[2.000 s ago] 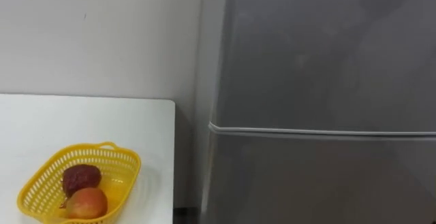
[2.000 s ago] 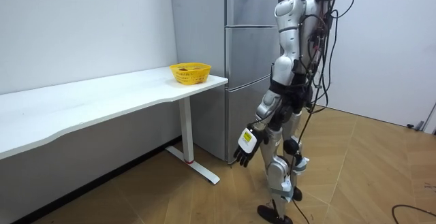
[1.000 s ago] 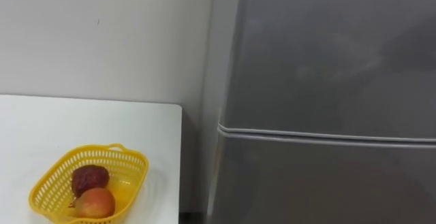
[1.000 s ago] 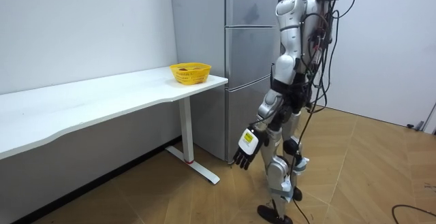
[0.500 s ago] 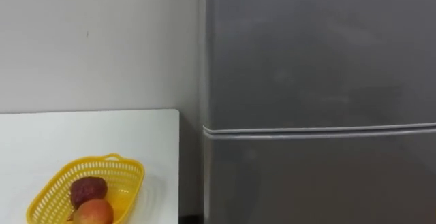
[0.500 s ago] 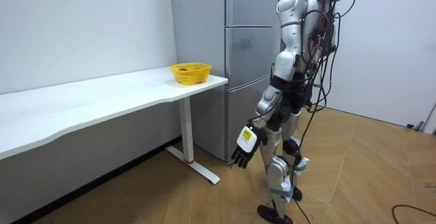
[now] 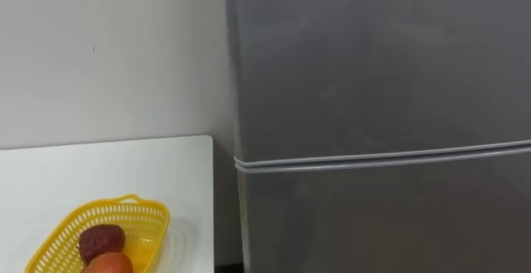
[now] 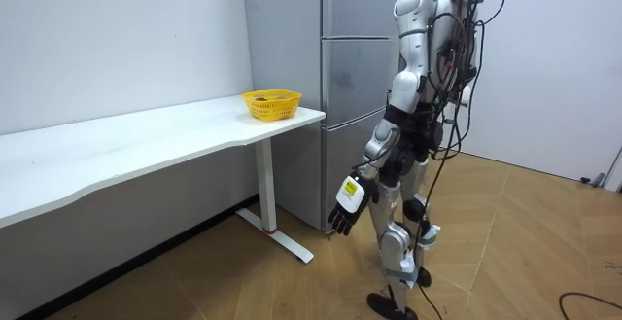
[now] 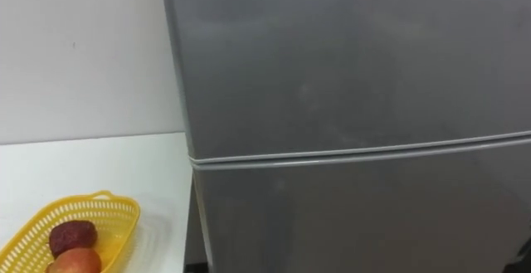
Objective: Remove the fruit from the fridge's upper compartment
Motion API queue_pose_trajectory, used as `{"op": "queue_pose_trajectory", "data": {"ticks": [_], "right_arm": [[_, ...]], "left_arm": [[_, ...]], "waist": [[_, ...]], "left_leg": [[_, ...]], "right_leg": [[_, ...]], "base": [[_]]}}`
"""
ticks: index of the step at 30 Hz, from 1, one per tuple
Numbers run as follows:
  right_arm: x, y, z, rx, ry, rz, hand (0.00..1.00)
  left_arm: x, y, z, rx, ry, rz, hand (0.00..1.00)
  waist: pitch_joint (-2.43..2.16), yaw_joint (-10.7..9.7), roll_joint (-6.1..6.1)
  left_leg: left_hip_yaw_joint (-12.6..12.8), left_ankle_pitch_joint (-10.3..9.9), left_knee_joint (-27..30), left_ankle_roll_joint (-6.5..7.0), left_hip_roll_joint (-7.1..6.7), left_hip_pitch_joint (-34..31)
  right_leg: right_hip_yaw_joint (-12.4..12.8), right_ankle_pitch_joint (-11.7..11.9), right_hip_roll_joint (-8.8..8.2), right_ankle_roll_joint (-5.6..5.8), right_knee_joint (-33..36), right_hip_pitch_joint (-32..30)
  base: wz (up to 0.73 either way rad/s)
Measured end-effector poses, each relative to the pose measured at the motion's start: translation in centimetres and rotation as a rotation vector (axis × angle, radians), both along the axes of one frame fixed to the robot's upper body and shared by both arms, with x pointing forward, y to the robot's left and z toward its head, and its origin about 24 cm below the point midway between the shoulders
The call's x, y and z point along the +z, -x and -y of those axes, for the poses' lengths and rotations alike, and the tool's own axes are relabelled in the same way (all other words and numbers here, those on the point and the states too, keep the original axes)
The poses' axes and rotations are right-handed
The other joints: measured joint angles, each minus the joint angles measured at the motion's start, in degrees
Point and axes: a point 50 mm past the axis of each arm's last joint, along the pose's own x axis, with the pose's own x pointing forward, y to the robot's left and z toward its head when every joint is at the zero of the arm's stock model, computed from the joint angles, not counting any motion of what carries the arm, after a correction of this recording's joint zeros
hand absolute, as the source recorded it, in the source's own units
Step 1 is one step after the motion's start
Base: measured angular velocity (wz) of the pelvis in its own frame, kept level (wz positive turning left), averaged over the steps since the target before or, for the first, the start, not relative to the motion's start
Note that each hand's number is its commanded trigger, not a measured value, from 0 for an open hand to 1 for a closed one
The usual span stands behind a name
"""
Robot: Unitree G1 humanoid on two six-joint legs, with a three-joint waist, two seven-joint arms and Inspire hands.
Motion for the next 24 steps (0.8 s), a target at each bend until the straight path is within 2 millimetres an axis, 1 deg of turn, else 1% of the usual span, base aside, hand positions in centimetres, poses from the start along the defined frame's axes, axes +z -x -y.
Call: {"op": "queue_pose_trajectory", "data": {"ticks": [4,6,7,9,11,13,14,18,24], "right_arm": [[-2.4,2.1,-1.5,0.046,-0.128,-0.129,0.00],[-3.9,4.0,-2.7,0.087,-0.251,-0.217,0.00],[-4.2,4.4,-2.9,0.097,-0.283,-0.230,0.00],[-5.2,6.2,-3.9,0.149,-0.408,-0.286,0.00],[-5.9,7.0,-4.9,0.233,-0.497,-0.344,0.00],[-6.4,7.8,-5.8,0.302,-0.587,-0.388,0.00],[-6.7,8.2,-6.4,0.331,-0.642,-0.409,0.00],[-7.3,8.8,-7.7,0.412,-0.774,-0.475,0.00],[-7.7,7.8,-8.3,0.565,-0.831,-0.532,0.00]], "left_arm": [[0.0,0.1,0.0,0.005,0.001,-0.011,0.00],[-0.1,0.1,0.0,0.004,0.007,-0.018,0.00],[-0.1,0.2,0.0,0.011,0.010,-0.021,0.00],[0.0,0.7,-0.2,0.046,0.018,-0.044,0.00],[-0.1,1.0,-0.1,0.062,0.023,-0.064,0.00],[-0.2,1.2,0.2,0.070,0.031,-0.084,0.00],[-0.3,1.0,0.3,0.071,0.042,-0.089,0.00],[-0.3,0.9,0.3,0.073,0.042,-0.105,0.00],[-0.5,1.1,0.9,0.068,0.051,-0.134,0.00]], "waist": [[0.09,0.11,-0.02],[0.16,0.06,-0.16],[0.16,0.16,-0.16],[0.11,0.22,-0.34],[0.10,0.29,-0.38],[0.09,0.53,-0.27],[0.05,0.70,-0.21],[0.08,1.60,0.22],[0.15,1.76,0.59]], "left_leg": [[0.07,0.00,-0.02,0.00,-0.05,0.96],[0.03,-0.01,0.01,0.00,-0.04,1.32],[0.04,-0.01,0.01,0.00,-0.05,1.39],[0.06,-0.01,0.06,-0.01,-0.04,1.49],[0.03,-0.01,0.08,-0.01,-0.04,1.44],[0.02,-0.01,0.18,-0.01,-0.10,1.45],[0.03,-0.01,0.18,-0.01,-0.14,1.55],[0.04,-0.01,0.18,-0.01,-0.23,1.64],[0.05,-0.01,0.18,-0.01,-0.24,2.02]], "right_leg": [[0.11,-0.24,-0.06,0.02,0.14,0.70],[0.07,-0.53,-0.08,-0.04,-0.07,0.93],[0.08,-0.66,-0.11,-0.04,0.04,0.93],[-0.02,-1.12,-0.35,0.00,0.45,0.86],[-0.14,-1.15,-0.55,-0.04,0.49,0.90],[-0.13,-1.12,-0.32,-0.05,0.41,1.00],[-0.11,-1.07,-0.31,-0.04,0.38,1.05],[-0.11,-1.05,-0.36,-0.01,0.35,1.19],[-0.22,-1.05,-0.35,-0.01,0.33,1.66]], "base": [[0.01],[0.07],[0.00],[0.00],[0.02],[0.00],[0.00],[0.00],[0.00]]}}
